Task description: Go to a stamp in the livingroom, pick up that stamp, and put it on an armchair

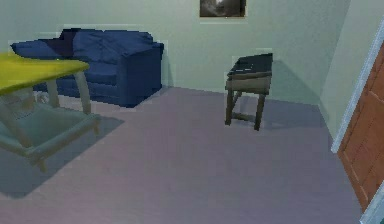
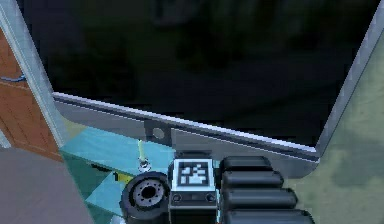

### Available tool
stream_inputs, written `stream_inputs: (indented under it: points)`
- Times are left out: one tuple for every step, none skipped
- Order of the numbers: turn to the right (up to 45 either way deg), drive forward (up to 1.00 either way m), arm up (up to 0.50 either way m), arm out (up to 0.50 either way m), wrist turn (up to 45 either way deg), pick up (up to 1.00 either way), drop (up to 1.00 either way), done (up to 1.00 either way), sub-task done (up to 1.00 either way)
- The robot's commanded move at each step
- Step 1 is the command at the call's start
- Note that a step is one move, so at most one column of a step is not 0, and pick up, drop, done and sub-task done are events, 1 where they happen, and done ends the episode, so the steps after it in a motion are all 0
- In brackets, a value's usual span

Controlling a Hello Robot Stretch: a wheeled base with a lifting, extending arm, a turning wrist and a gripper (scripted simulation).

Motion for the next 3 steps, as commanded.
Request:
stream_inputs:
  points:
    - [-45.0, 0.0, 0.0, 0.0, 0.0, 0.0, 0.0, 0.0, 0.0]
    - [0.0, 0.85, 0.0, 0.0, 0.0, 0.0, 0.0, 0.0, 0.0]
    - [-21.0, 0.0, 0.0, 0.0, 0.0, 0.0, 0.0, 0.0, 0.0]
